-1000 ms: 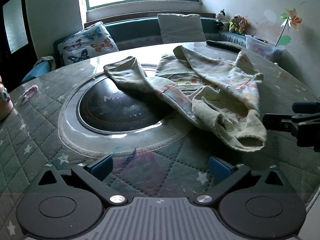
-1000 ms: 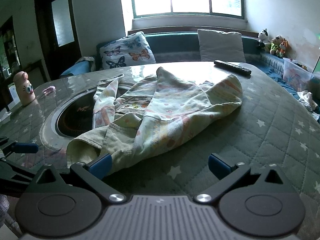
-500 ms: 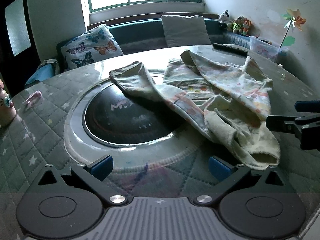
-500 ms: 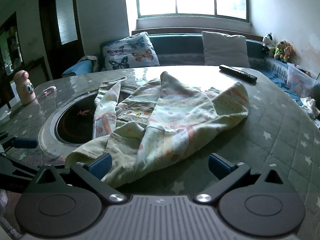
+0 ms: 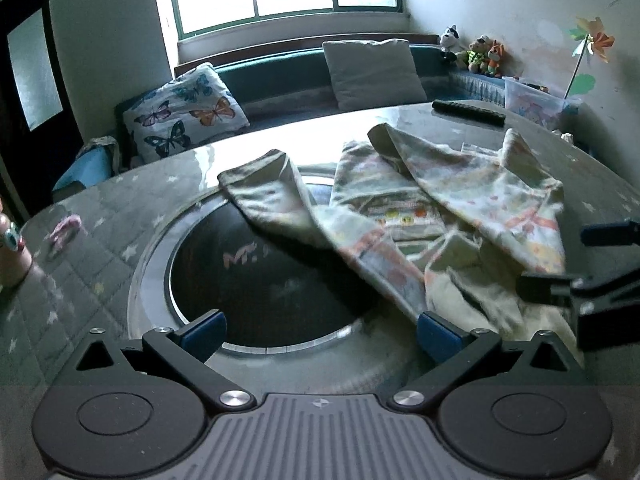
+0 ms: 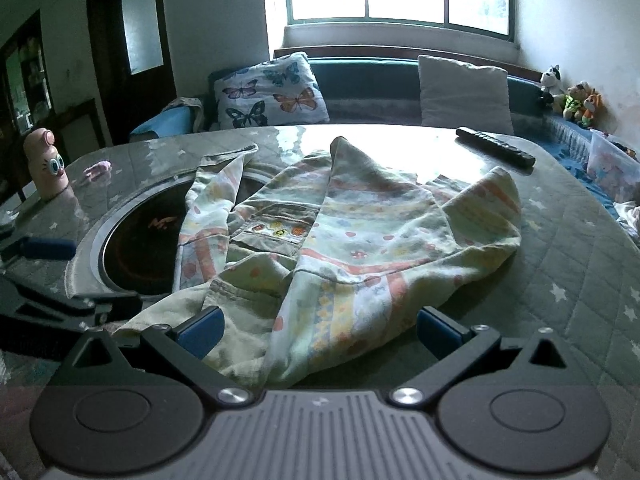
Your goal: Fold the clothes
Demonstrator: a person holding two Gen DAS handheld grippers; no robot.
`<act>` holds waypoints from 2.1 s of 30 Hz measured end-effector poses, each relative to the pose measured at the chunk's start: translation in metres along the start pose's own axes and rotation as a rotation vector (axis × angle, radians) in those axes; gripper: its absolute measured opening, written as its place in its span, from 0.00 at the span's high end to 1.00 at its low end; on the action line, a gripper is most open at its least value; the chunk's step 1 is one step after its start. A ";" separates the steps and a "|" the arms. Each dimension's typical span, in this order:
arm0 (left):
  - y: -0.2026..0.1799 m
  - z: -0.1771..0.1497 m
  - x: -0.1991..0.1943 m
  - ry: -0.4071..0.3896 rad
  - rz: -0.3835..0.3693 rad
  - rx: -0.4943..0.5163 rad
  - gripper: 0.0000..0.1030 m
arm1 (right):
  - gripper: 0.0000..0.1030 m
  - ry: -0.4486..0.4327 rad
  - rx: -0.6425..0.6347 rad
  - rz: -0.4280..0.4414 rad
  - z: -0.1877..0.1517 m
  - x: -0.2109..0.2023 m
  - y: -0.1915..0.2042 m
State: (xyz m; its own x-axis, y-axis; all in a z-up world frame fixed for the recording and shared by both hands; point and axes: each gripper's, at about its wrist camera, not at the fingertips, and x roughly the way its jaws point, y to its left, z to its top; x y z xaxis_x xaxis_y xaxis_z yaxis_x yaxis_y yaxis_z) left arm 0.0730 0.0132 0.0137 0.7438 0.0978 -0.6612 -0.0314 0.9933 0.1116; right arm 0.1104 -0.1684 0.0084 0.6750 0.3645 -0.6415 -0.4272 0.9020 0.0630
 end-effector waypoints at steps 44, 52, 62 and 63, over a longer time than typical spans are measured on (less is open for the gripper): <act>0.027 0.095 0.153 0.087 -0.022 -0.076 0.55 | 0.19 0.025 -0.052 -0.036 0.156 0.185 -0.042; 0.026 0.098 0.162 0.097 -0.035 -0.064 0.86 | 0.77 0.101 -0.042 -0.029 0.153 0.209 -0.047; 0.042 0.089 0.126 0.018 0.011 -0.126 0.98 | 0.97 -0.013 0.030 -0.040 0.142 0.137 -0.078; 0.045 0.088 0.120 0.010 0.015 -0.138 0.98 | 0.97 -0.027 0.041 -0.040 0.139 0.127 -0.082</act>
State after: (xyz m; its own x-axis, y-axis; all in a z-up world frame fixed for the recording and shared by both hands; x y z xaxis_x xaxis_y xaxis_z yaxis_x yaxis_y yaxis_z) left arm 0.2193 0.0645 0.0048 0.7361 0.1131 -0.6674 -0.1349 0.9907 0.0192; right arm 0.3143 -0.1643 0.0280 0.7071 0.3333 -0.6236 -0.3747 0.9246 0.0694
